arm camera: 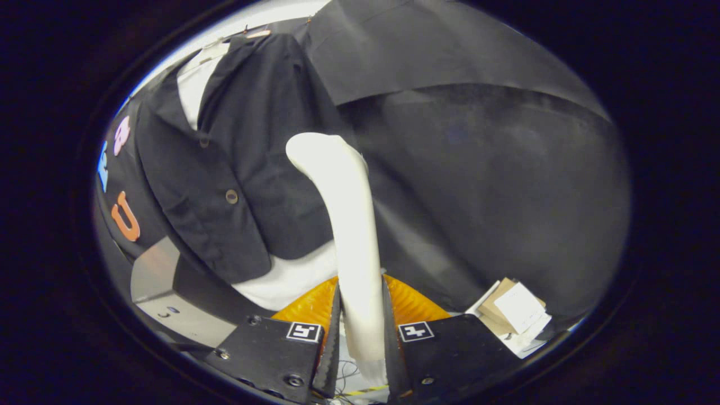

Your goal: Iron the clothes twice with a garment steamer, once on the left side and once on the right side.

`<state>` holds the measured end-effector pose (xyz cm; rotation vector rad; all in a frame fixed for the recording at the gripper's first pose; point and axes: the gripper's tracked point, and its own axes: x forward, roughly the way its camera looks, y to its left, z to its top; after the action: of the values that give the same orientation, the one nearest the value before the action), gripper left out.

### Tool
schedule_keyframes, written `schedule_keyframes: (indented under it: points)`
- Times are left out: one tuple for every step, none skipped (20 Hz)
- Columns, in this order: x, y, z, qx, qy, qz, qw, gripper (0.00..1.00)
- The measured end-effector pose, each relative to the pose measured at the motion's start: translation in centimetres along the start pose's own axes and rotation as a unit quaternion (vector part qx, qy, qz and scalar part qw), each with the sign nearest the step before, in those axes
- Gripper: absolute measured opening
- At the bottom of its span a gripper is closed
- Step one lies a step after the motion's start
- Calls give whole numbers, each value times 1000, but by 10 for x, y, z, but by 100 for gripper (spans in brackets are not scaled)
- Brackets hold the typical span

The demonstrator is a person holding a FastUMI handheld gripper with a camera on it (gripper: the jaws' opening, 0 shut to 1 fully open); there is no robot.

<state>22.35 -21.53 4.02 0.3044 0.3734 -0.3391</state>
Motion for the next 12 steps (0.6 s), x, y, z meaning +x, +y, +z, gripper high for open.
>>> schedule_keyframes:
  points:
    - [-4, 4, 18, -1, -11, 7, 1000, 37]
    - [-7, 8, 36, -1, -24, 15, 1000, 37]
    - [-11, 15, 56, -1, -36, 23, 999, 37]
    - [-15, 23, 74, -2, -48, 33, 998, 37]
    - [-20, 31, 91, -2, -61, 43, 997, 37]
    - [-26, 41, 108, -5, -74, 55, 996, 37]
    - [-31, 52, 125, -7, -87, 66, 994, 37]
    - [-37, 65, 141, -12, -99, 79, 992, 37]
    - [-41, 76, 154, -14, -110, 89, 990, 37]
    - [-47, 86, 166, -15, -119, 98, 988, 37]
    - [-51, 97, 178, -17, -131, 106, 986, 37]
    - [-56, 106, 190, -22, -142, 111, 983, 37]
